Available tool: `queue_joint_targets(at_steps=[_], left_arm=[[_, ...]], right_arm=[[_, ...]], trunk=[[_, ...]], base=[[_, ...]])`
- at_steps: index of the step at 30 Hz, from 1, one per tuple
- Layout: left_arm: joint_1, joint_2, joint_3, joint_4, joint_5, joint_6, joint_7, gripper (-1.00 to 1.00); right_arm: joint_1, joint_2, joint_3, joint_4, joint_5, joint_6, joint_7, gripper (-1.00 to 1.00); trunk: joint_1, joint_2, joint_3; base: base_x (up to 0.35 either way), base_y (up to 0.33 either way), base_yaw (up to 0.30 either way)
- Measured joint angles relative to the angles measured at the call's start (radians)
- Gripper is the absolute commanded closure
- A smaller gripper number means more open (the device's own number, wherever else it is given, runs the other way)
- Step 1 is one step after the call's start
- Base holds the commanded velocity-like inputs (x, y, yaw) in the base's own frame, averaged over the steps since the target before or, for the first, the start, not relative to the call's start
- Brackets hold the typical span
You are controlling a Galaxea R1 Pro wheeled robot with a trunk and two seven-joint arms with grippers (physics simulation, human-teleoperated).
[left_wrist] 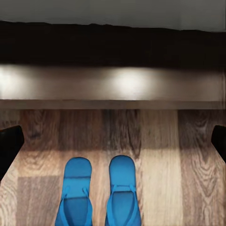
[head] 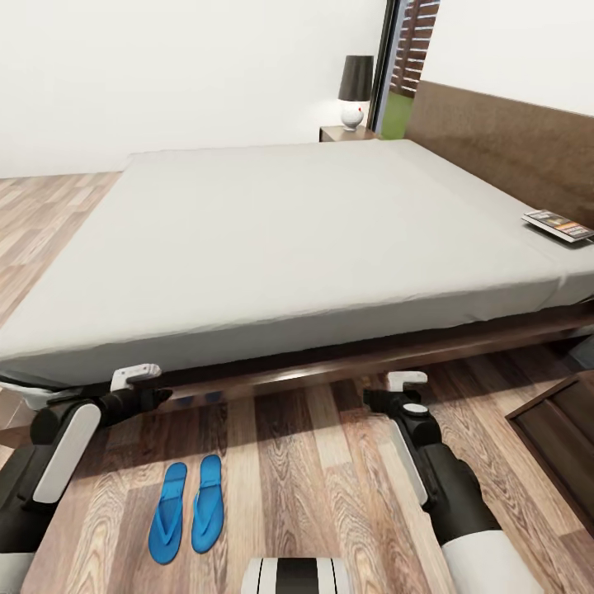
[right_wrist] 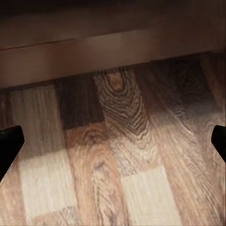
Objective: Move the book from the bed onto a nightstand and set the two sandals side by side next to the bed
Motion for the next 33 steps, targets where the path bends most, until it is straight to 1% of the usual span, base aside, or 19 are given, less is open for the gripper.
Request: queue_joint_targets(at_steps=[1,2,3,6,8,9,10,12,15,16,17,20,21,24,29,30,33], left_arm=[[-0.005,0.000,0.000,-0.014,0.001,0.001,0.000,-1.00],[-0.006,-0.001,0.000,-0.021,0.001,0.001,0.000,-1.00],[-0.010,-0.002,0.000,-0.035,0.002,0.001,-0.001,-1.00],[-0.011,-0.003,-0.001,-0.046,0.001,-0.002,-0.002,-1.00],[-0.011,-0.004,-0.002,-0.051,0.001,-0.008,-0.004,-1.00],[-0.008,-0.007,-0.012,-0.054,0.002,-0.031,-0.006,-1.00],[-0.005,-0.014,-0.030,-0.055,0.003,-0.062,-0.008,-1.00],[0.002,-0.027,-0.087,-0.051,0.002,-0.154,-0.006,-1.00],[0.023,-0.032,-0.129,-0.049,-0.001,-0.229,-0.004,-1.00],[0.071,-0.036,-0.169,-0.050,0.001,-0.353,-0.007,-1.00],[0.087,-0.038,-0.180,-0.051,-0.002,-0.400,-0.006,-1.00],[0.099,-0.039,-0.198,-0.052,-0.002,-0.443,-0.004,-1.00],[0.105,-0.039,-0.214,-0.053,-0.002,-0.464,-0.003,-1.00],[0.108,-0.039,-0.226,-0.054,-0.003,-0.477,-0.002,-1.00],[0.110,-0.039,-0.231,-0.054,-0.003,-0.481,-0.001,-1.00],[0.111,-0.039,-0.231,-0.053,-0.003,-0.465,0.000,-1.00],[0.111,-0.039,-0.231,-0.055,-0.003,-0.457,0.000,-1.00]], right_arm=[[0.002,-0.008,-0.010,-0.059,0.000,0.016,0.000,-1.00],[0.003,-0.012,-0.016,-0.093,-0.002,0.026,0.000,-1.00],[0.004,-0.024,-0.031,-0.178,-0.001,0.058,0.001,-1.00],[0.006,-0.034,-0.045,-0.250,-0.004,0.084,0.001,-1.00],[0.007,-0.036,-0.049,-0.267,-0.004,0.089,0.001,-1.00],[0.007,-0.038,-0.053,-0.281,-0.004,0.088,0.002,-1.00],[0.007,-0.039,-0.054,-0.287,-0.005,0.078,0.003,-1.00],[0.007,-0.040,-0.056,-0.292,-0.005,0.039,0.004,-1.00],[0.008,-0.041,-0.056,-0.294,-0.004,0.011,0.004,-1.00],[0.008,-0.042,-0.056,-0.296,-0.004,-0.011,0.004,-1.00],[0.009,-0.042,-0.056,-0.296,-0.003,-0.016,0.004,-1.00],[0.009,-0.042,-0.056,-0.296,-0.003,-0.019,0.004,-1.00],[0.009,-0.042,-0.056,-0.295,-0.003,-0.020,0.004,-1.00],[0.009,-0.042,-0.055,-0.295,-0.002,-0.019,0.004,-1.00],[0.009,-0.042,-0.055,-0.295,0.003,-0.017,0.004,-1.00],[0.009,-0.042,-0.054,-0.295,0.006,-0.015,0.004,-1.00],[0.009,-0.041,-0.053,-0.295,0.007,-0.014,0.003,-1.00]], trunk=[[0.000,0.000,0.000],[0.000,0.000,0.000],[0.000,0.000,0.000],[0.000,0.000,0.000],[0.000,0.000,0.000],[0.000,0.000,0.000],[0.000,0.000,0.000],[0.000,0.000,0.000],[0.000,0.000,0.000],[0.000,0.000,0.000],[0.000,0.000,0.000],[0.000,0.000,0.000],[0.000,0.000,0.000],[0.000,0.000,0.000],[-0.002,0.001,0.019],[-0.003,0.001,0.023],[-0.004,0.002,0.035]], base=[[0.000,0.000,0.000],[0.000,0.000,0.000],[0.000,0.000,0.000],[0.000,0.000,0.000],[0.000,0.000,0.000],[0.000,0.000,0.000],[0.000,0.000,0.000],[0.000,0.000,0.000],[0.000,0.000,0.000],[0.000,0.000,0.000],[0.000,0.000,0.000],[0.000,0.000,0.000],[0.000,0.000,0.000],[0.000,0.000,0.000],[0.000,0.000,0.000],[0.000,0.000,0.000],[0.000,0.000,0.000]])
